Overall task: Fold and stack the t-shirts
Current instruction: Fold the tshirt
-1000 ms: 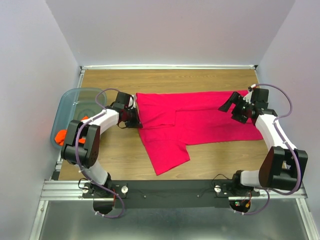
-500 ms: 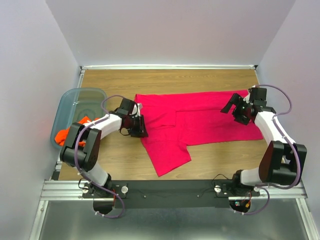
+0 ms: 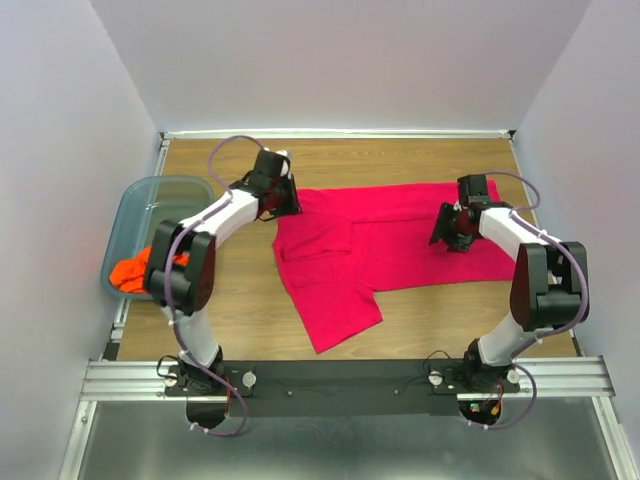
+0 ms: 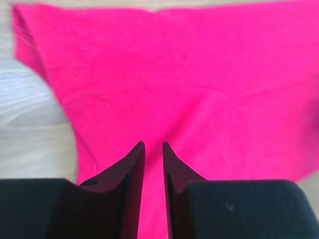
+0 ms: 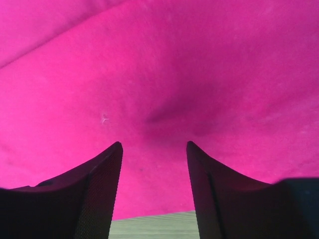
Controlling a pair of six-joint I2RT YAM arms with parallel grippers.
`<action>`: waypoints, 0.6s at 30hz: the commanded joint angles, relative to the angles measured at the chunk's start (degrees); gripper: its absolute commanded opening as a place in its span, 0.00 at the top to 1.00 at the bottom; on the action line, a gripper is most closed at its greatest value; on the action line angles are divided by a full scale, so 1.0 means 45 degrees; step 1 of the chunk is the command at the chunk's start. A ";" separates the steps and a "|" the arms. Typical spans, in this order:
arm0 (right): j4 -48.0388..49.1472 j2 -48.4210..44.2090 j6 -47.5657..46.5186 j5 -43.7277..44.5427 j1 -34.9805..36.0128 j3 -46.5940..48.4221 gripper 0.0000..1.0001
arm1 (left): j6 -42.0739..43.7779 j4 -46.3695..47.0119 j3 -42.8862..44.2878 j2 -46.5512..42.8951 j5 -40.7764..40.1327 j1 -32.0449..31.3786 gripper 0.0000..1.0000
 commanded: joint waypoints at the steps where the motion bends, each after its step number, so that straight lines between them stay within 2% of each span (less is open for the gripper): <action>1: -0.0514 0.0604 -0.0074 0.1044 0.0496 0.0304 0.42 | 0.0003 0.0004 0.0288 0.1841 -0.0767 -0.0391 0.73; 5: -0.0494 0.1208 -0.0055 0.1024 0.0633 0.0401 0.42 | 0.0081 0.0026 0.1028 0.3304 -0.1234 -0.0392 0.73; 12: -0.0338 0.2829 0.0121 0.0731 0.0653 0.1377 0.42 | 0.0179 -0.0599 0.3781 0.6057 -0.1743 0.0425 0.73; 17: -0.0240 0.4274 0.0180 0.0791 0.0672 0.3347 0.41 | 0.0237 -0.1457 0.7314 0.7798 -0.1489 0.1112 0.70; 18: -0.0240 0.4624 0.0257 0.0732 0.0672 0.3641 0.41 | 0.0334 -0.1768 0.8770 0.8342 -0.1742 0.1170 0.70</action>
